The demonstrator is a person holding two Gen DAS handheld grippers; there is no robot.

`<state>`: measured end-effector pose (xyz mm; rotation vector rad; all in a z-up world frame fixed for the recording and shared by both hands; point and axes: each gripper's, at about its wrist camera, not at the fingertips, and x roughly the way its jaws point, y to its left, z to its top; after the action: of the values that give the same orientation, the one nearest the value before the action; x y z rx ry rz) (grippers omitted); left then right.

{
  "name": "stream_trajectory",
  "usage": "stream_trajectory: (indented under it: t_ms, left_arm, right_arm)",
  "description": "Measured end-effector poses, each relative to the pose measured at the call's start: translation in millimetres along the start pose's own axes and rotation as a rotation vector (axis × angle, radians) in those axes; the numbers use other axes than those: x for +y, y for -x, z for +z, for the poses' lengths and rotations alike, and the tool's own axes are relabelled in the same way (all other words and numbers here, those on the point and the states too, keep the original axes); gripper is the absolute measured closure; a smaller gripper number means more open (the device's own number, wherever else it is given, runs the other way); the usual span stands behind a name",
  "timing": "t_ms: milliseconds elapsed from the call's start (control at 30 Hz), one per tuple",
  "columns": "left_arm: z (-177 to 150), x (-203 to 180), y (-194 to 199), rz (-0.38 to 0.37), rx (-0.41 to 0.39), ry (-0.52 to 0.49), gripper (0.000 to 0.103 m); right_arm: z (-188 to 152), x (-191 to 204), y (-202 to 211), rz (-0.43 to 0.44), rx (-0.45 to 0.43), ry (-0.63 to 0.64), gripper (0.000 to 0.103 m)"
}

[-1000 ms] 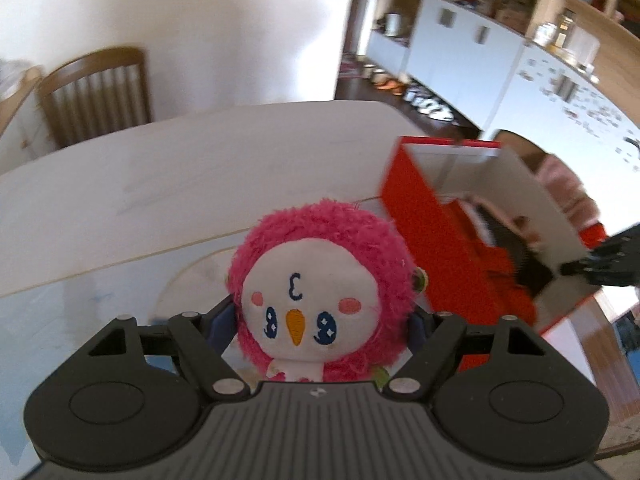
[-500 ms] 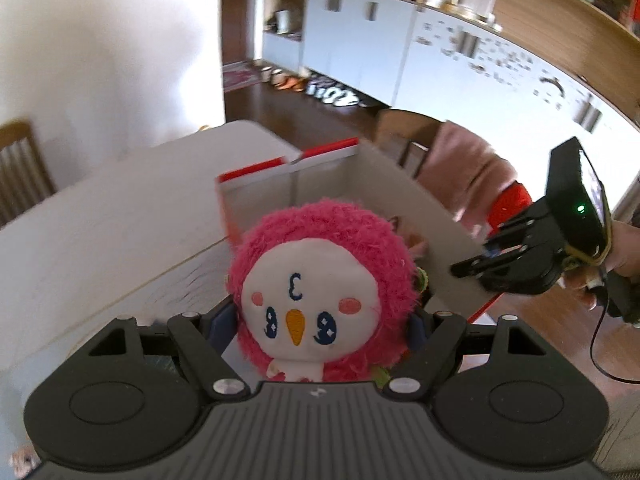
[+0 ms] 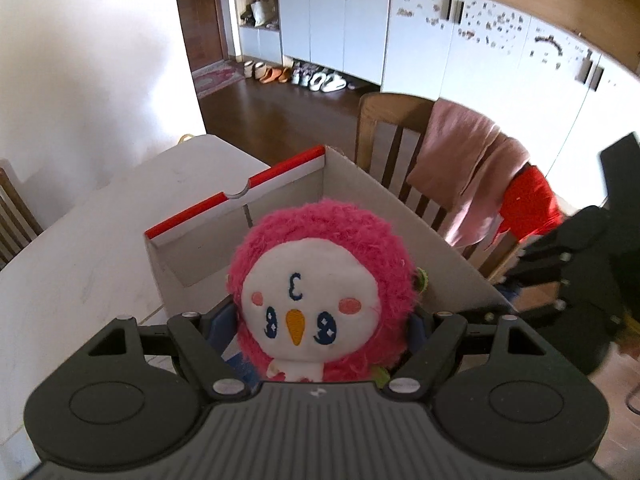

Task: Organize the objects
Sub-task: 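Lift the pink plush toy with the left tool and lower it into the box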

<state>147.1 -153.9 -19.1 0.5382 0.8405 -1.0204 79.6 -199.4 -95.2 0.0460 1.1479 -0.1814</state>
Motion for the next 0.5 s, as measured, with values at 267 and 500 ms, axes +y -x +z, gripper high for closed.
stream_trajectory:
  t_ms: [267, 500]
  left_arm:
    - [9, -9, -45, 0.042, 0.052, -0.008, 0.023]
    - [5, -11, -73, 0.052, 0.098, 0.021, 0.023]
  right_arm:
    - [-1, -2, 0, 0.020, -0.008, -0.013, 0.093]
    - [-2, -4, -2, 0.025, -0.006, -0.005, 0.092]
